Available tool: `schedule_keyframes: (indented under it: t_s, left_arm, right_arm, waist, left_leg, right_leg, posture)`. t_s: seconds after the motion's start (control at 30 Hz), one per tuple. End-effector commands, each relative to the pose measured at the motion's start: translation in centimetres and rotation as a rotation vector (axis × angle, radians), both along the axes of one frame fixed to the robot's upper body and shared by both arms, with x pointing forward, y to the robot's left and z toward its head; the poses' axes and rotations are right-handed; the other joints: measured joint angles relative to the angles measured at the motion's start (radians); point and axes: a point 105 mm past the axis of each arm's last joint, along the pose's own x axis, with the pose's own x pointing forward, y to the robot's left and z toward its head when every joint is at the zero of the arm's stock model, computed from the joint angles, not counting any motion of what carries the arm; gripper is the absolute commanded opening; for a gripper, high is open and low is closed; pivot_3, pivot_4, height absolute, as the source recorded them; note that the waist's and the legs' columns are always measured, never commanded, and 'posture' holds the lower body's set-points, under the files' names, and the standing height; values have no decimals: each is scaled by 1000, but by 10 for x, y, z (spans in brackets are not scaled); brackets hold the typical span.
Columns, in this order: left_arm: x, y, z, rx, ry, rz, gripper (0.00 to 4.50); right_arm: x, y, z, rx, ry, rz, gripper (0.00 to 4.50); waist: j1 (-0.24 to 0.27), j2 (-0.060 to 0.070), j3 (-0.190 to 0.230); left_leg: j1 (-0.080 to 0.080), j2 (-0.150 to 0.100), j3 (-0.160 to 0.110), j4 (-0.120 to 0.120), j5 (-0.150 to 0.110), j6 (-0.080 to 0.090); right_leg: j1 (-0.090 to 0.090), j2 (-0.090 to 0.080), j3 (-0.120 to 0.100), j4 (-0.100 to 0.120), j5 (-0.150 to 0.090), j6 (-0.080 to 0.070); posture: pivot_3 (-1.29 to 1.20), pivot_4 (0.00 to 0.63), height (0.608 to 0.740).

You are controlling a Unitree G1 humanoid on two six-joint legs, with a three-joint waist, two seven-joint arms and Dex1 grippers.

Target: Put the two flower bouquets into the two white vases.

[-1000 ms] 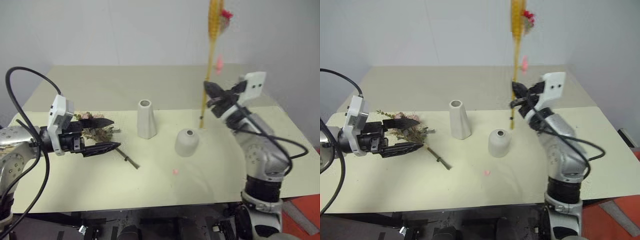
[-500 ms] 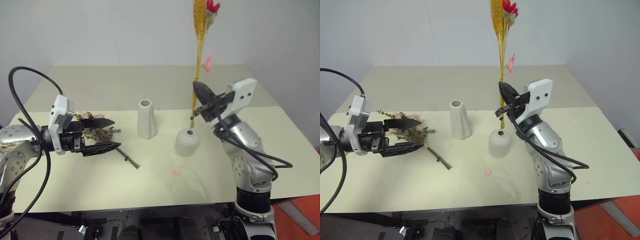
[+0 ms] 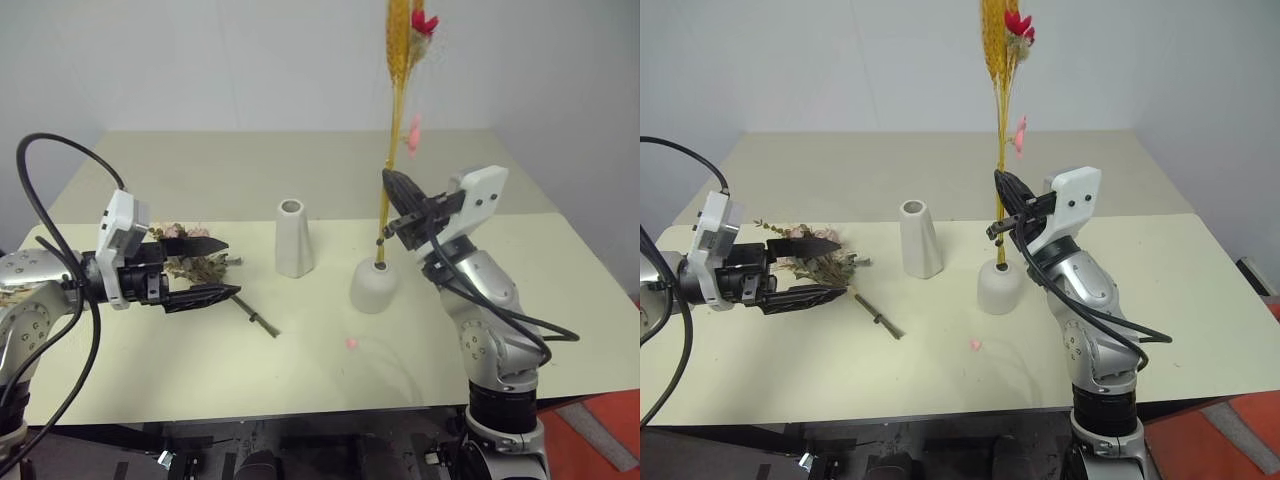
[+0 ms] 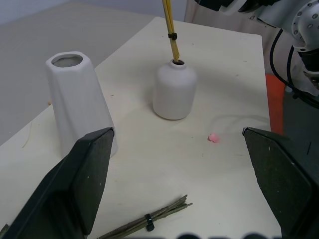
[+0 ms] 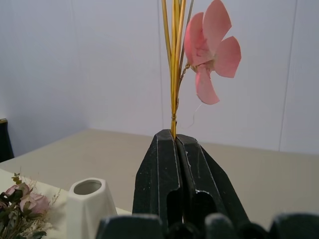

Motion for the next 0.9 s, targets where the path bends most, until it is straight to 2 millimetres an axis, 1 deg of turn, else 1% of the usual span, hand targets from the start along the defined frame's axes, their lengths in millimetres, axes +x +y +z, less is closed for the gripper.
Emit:
schedule_keyframes:
  t_s: [0.03, 0.4, 0.77, 0.9]
  left_arm:
    - [-1, 1, 12, 15, -61, -6, 4500]
    - [0, 0, 12, 17, -69, -12, 4500]
    - [2, 0, 12, 18, -73, -9, 4500]
    - [2, 1, 13, 22, -72, -2, 4500]
  right_arm:
    - [-7, -3, 8, 15, -58, -9, 26]
    - [-8, -7, -3, 12, -34, -30, 26]
    - [5, -10, -23, 0, 10, -63, 26]
    - [6, -10, -29, -2, 20, -68, 26]
  waist:
    - [0, 0, 0]
    - [0, 0, 0]
    - [-1, 0, 0]
    - [0, 0, 0]
  left_leg:
    - [0, 0, 0, 0, 0, 0]
    - [0, 0, 0, 0, 0, 0]
    - [0, 0, 0, 0, 0, 0]
    - [0, 0, 0, 0, 0, 0]
  right_leg:
    - [0, 0, 0, 0, 0, 0]
    - [0, 0, 0, 0, 0, 0]
    - [0, 0, 0, 0, 0, 0]
    - [0, 0, 0, 0, 0, 0]
  posture:
    - [0, 150, 740]
    - [0, 150, 740]
    - [0, 150, 740]
    - [0, 150, 740]
